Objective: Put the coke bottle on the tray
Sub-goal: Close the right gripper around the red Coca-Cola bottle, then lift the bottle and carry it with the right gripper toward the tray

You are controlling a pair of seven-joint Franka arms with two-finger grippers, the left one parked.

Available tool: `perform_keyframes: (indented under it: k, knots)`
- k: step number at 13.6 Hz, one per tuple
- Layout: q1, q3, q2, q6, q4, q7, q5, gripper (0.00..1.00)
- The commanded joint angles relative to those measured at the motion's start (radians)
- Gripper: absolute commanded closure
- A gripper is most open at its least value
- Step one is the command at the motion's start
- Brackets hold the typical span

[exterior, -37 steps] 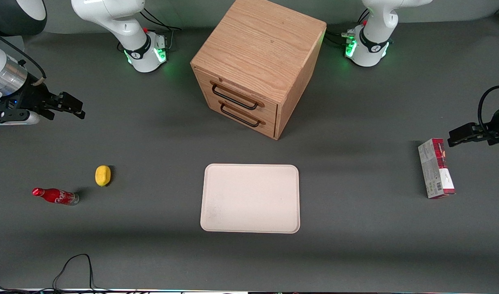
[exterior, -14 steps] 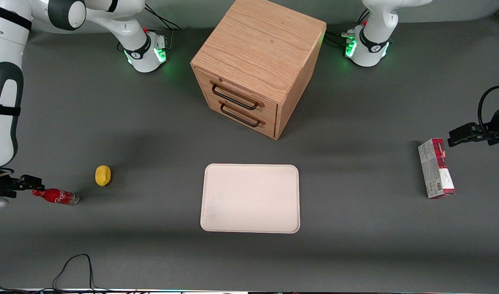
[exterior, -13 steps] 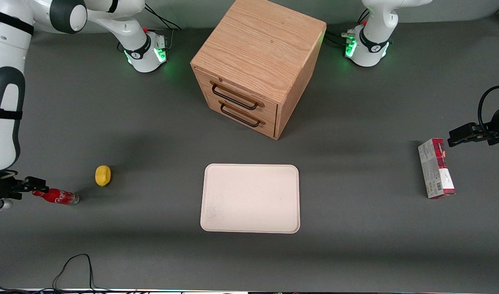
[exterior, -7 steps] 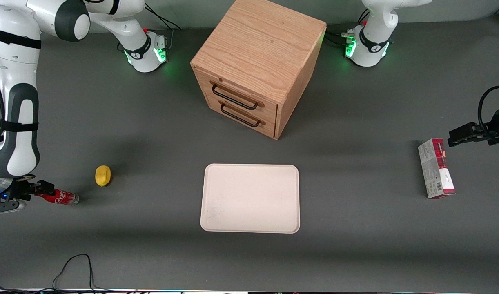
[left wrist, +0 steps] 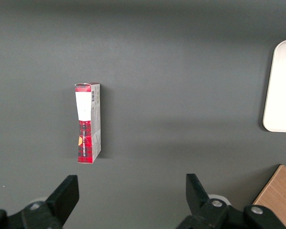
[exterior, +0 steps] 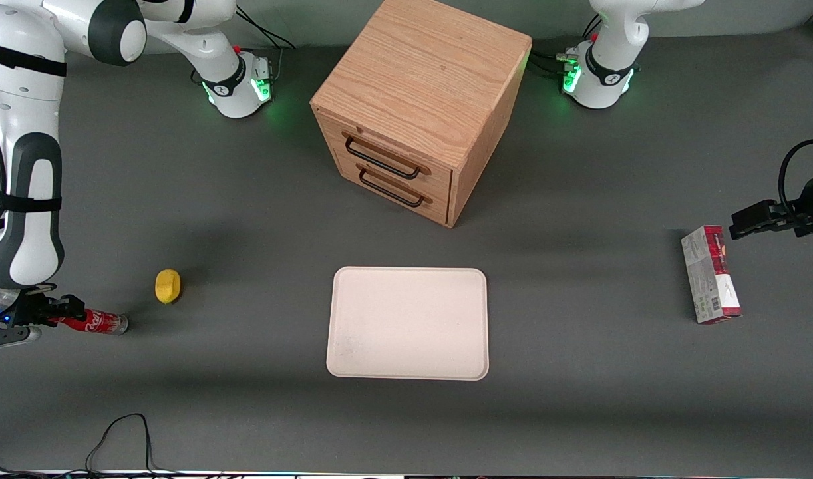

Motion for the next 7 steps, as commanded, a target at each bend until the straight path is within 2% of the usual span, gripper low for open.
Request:
perform_keyframes:
  k: [1,5,7]
  knots:
    - [0.006,-0.004,-0.029,-0.029,-0.002,-0.024,0.032,0.51]
    - [0.007,-0.004,-0.042,-0.091,0.035,-0.018,0.03,0.99]
    - [0.015,-0.004,-0.055,-0.095,0.035,-0.014,0.029,1.0]
